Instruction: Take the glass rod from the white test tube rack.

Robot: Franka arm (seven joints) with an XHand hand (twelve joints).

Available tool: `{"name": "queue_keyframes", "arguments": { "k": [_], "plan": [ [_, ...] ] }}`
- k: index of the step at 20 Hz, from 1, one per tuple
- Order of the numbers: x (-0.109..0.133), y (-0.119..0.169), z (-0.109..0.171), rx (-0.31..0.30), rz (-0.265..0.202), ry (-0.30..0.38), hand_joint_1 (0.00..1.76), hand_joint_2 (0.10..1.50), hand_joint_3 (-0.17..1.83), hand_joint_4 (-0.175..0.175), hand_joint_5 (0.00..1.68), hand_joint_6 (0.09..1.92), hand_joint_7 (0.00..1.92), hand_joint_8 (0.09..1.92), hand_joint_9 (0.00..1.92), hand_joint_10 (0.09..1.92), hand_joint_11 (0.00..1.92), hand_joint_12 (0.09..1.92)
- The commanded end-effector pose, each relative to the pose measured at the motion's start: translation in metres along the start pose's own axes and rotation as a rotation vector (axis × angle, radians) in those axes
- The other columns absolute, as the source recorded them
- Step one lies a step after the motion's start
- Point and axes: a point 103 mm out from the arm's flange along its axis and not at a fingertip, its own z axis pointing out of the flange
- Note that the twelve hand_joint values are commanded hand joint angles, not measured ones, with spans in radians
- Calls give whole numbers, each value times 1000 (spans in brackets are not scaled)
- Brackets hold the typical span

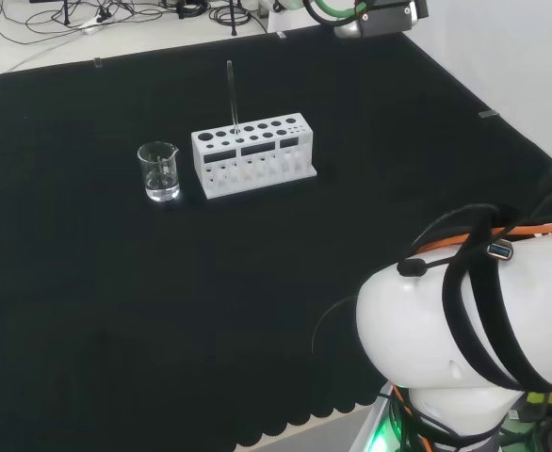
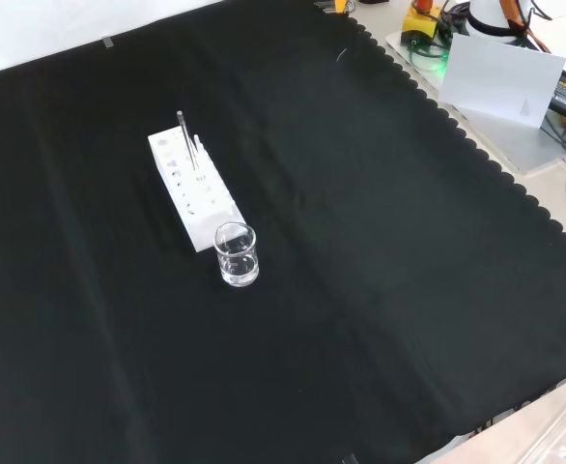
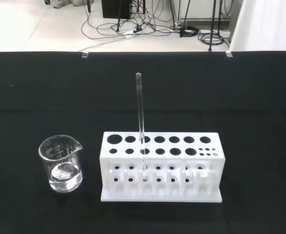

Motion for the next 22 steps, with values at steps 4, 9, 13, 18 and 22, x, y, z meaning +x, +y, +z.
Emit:
{"name": "queue_keyframes", "arguments": {
  "k": [4, 9, 13, 18, 22],
  "plan": [
    [-5, 27, 19, 10, -37, 29, 608, 902, 407, -151, 92, 87, 0, 738, 137, 903, 95, 1439],
    [-18, 41, 6, 5, -50, 46, 611, 902, 416, -153, 112, 87, 0, 802, 163, 905, 104, 1438],
    [-17, 52, 21, -8, -70, 95, 612, 903, 422, -154, 123, 87, 5, 828, 183, 906, 112, 1437],
    [-22, 76, 33, -4, -89, 112, 613, 920, 432, -156, 130, 87, 10, 837, 205, 909, 120, 1436],
    [-24, 104, 40, 5, -89, 107, 611, 937, 443, -158, 138, 87, 18, 847, 248, 897, 144, 1427]
  ]
}}
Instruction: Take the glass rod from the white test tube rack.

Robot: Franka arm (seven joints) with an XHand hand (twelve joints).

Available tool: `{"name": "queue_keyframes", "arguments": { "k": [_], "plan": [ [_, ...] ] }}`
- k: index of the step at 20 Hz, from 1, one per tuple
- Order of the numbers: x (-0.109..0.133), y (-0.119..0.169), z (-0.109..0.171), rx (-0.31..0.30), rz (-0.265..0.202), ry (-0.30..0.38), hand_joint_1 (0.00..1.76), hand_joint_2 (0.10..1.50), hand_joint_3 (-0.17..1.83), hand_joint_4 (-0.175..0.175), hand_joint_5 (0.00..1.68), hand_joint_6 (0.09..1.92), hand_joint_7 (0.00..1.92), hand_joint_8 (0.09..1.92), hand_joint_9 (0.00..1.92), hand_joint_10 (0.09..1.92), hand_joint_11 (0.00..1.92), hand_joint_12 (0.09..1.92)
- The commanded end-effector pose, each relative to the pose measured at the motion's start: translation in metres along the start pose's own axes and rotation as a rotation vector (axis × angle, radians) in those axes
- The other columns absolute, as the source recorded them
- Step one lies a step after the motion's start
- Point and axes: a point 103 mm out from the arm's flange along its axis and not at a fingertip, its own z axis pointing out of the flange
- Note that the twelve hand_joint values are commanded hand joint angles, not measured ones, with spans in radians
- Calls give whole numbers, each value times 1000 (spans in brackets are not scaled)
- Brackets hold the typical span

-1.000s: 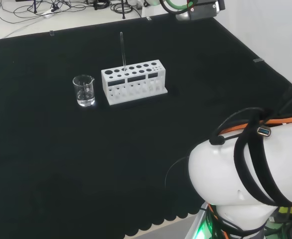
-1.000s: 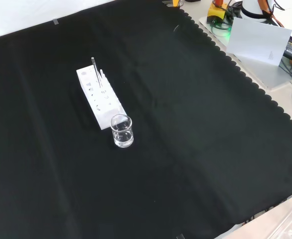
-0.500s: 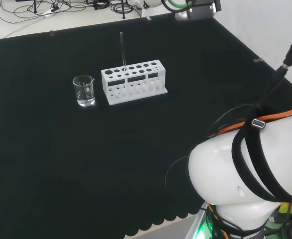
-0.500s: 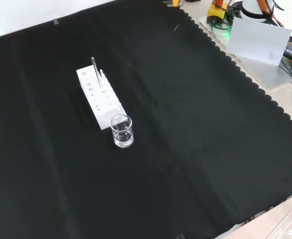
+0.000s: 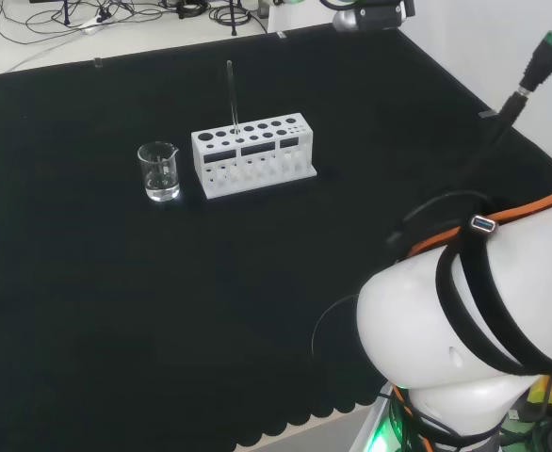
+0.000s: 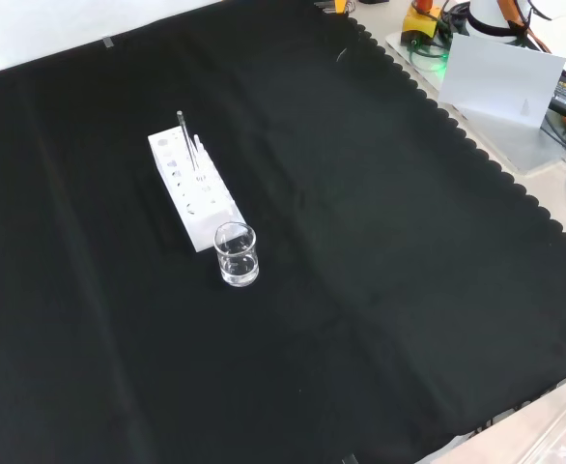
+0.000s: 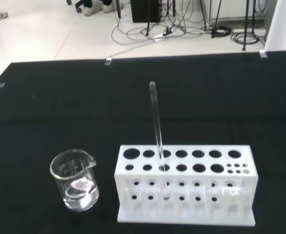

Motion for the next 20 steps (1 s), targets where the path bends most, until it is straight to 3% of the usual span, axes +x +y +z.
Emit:
{"name": "queue_keyframes", "arguments": {
  "k": [1, 7, 13, 17, 20],
  "plan": [
    [-9, 51, 13, 9, -10, 14, 611, 939, 445, -159, 140, 87, 20, 849, 257, 894, 149, 1425],
    [-7, 93, 25, 31, -26, 4, 610, 942, 453, -162, 157, 87, 56, 858, 316, 886, 185, 1413],
    [-15, 122, 37, 49, -54, -59, 608, 943, 458, -163, 168, 87, 78, 860, 362, 885, 217, 1409],
    [-14, 138, 54, 71, -43, -56, 606, 943, 463, -164, 183, 87, 91, 858, 394, 875, 237, 1399],
    [-19, 149, 66, 77, -64, -44, 607, 943, 466, -164, 190, 87, 99, 854, 415, 865, 251, 1394]
  ]
}}
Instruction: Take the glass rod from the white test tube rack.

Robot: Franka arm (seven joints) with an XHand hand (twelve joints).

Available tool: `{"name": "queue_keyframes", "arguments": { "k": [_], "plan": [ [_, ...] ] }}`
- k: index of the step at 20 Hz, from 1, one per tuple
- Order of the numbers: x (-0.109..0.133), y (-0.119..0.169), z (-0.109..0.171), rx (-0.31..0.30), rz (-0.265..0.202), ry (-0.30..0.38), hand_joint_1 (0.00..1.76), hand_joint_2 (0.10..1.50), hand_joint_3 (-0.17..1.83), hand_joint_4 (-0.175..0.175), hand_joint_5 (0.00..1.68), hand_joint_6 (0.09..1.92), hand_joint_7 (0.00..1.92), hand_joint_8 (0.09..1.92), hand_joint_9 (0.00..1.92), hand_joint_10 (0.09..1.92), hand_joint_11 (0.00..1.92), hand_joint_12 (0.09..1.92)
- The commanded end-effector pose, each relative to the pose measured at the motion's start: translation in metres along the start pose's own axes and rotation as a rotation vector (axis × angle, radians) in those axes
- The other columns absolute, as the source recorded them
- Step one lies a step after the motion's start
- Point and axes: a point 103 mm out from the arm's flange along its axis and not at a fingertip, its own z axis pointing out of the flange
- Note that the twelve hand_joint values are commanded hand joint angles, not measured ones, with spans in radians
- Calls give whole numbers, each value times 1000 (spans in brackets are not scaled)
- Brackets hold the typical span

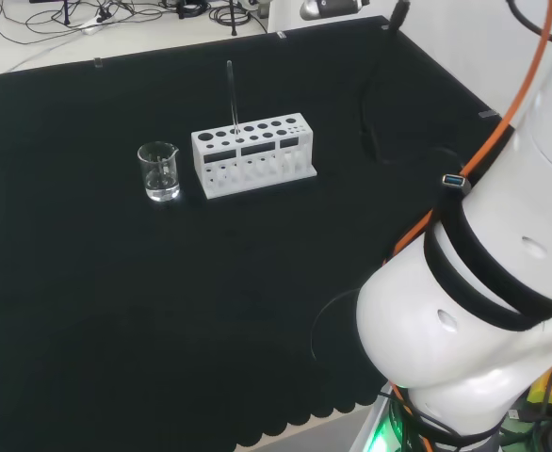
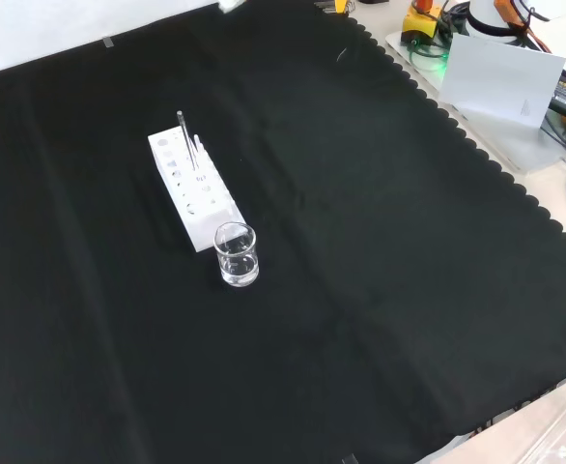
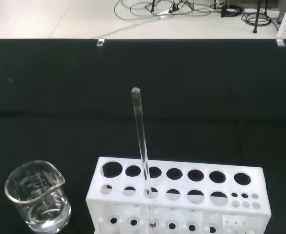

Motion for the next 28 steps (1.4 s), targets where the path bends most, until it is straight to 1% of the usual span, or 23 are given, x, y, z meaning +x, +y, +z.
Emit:
{"name": "queue_keyframes", "arguments": {
  "k": [1, 3, 6, 8, 9, 11, 13, 17, 22, 28],
  "plan": [
    [-7, 32, 21, 11, -28, -7, 608, 943, 467, -164, 192, 87, 101, 854, 422, 863, 254, 1393],
    [-3, 44, 27, 22, -32, -21, 608, 944, 469, -164, 198, 87, 110, 855, 436, 864, 262, 1394],
    [1, 59, 36, 27, -40, -24, 605, 945, 472, -163, 209, 87, 130, 853, 474, 860, 275, 1391],
    [2, 63, 42, 33, -45, -31, 604, 944, 474, -163, 215, 87, 143, 848, 503, 851, 287, 1388],
    [4, 65, 44, 44, -41, -23, 603, 945, 475, -164, 220, 87, 151, 848, 522, 851, 297, 1389],
    [8, 69, 50, 43, -55, -23, 602, 945, 476, -164, 228, 87, 164, 849, 550, 853, 313, 1390],
    [9, 71, 57, 33, -55, -43, 600, 946, 478, -164, 235, 87, 182, 846, 584, 846, 339, 1380],
    [14, 74, 72, 66, -57, -68, 597, 947, 480, -166, 254, 87, 235, 858, 630, 847, 372, 1377],
    [16, 77, 90, 101, -71, -76, 596, 947, 482, -167, 263, 87, 285, 864, 658, 844, 387, 1370],
    [12, 81, 112, 121, -72, -77, 595, 949, 484, -168, 267, 87, 325, 867, 693, 844, 415, 1364]
  ]
}}
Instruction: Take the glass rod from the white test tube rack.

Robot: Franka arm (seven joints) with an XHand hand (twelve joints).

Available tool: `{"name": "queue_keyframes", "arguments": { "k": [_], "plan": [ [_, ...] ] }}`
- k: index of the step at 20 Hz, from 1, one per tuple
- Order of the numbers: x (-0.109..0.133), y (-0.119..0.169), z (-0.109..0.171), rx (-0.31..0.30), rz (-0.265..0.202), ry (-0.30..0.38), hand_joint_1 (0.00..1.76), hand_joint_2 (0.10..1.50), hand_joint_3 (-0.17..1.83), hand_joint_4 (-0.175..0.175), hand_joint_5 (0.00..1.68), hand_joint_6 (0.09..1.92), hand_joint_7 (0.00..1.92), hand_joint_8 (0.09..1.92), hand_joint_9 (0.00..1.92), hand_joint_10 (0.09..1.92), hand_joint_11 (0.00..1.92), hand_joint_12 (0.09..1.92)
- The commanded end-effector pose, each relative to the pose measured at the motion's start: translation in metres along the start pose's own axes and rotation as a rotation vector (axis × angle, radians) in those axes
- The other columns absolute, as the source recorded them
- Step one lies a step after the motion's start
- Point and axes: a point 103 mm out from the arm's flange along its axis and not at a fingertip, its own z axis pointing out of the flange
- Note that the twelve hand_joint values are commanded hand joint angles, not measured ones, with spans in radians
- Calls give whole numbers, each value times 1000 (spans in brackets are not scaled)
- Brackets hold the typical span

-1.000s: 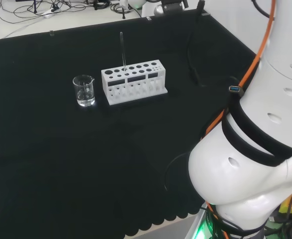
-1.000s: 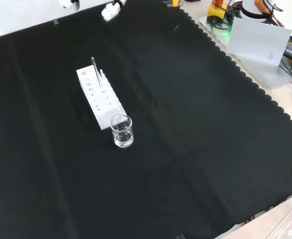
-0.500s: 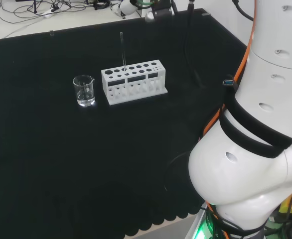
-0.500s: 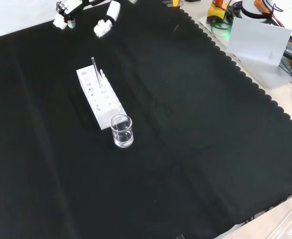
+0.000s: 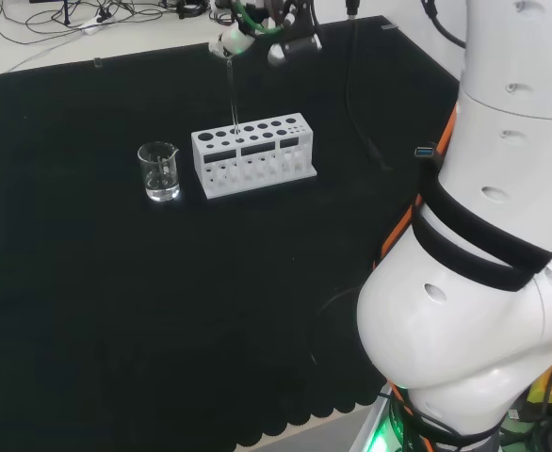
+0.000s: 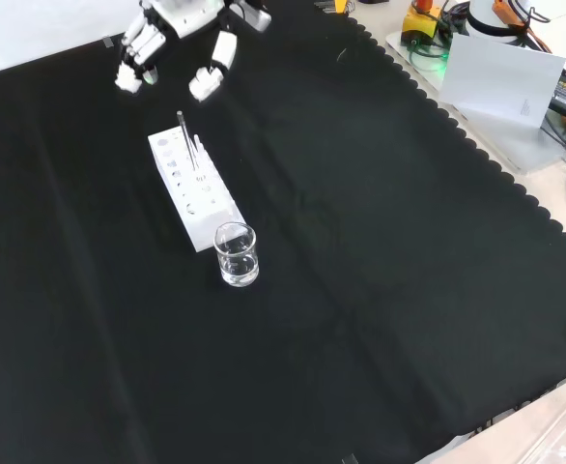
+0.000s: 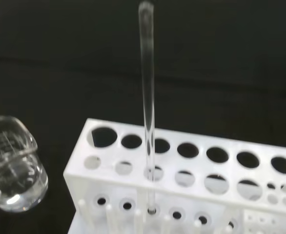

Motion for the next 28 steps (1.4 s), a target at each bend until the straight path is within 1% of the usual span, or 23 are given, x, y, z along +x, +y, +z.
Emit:
{"name": "queue_keyframes", "arguments": {
  "k": [1, 6, 10, 11, 12, 14, 19, 23, 26, 28],
  "plan": [
    [0, 9, 20, 22, -7, -7, 594, 949, 484, -168, 268, 87, 327, 866, 696, 843, 417, 1363],
    [-5, 13, 35, 47, -1, 1, 586, 953, 487, -168, 273, 87, 342, 867, 727, 849, 434, 1363],
    [-6, 13, 46, 64, 6, 3, 585, 957, 489, -170, 289, 87, 380, 866, 832, 861, 528, 1342],
    [-7, 13, 47, 67, 7, 2, 584, 958, 489, -171, 295, 87, 397, 869, 865, 871, 554, 1341],
    [-2, 16, 47, 73, 11, -13, 585, 959, 489, -173, 303, 87, 414, 870, 892, 882, 579, 1334],
    [-1, 17, 47, 76, 11, -11, 587, 961, 489, -175, 322, 87, 460, 875, 943, 906, 630, 1321],
    [-10, 17, 55, 94, 18, 5, 589, 965, 489, -175, 379, 87, 583, 907, 1029, 945, 731, 1293],
    [-12, 19, 59, 95, 17, 11, 594, 971, 487, -175, 434, 87, 709, 958, 1092, 953, 868, 1247],
    [-13, 18, 58, 86, 14, 10, 598, 976, 485, -175, 457, 105, 757, 981, 1120, 957, 939, 1229],
    [-8, 21, 57, 93, 12, 4, 609, 984, 480, -175, 482, 166, 790, 1000, 1165, 957, 998, 1209]
  ]
}}
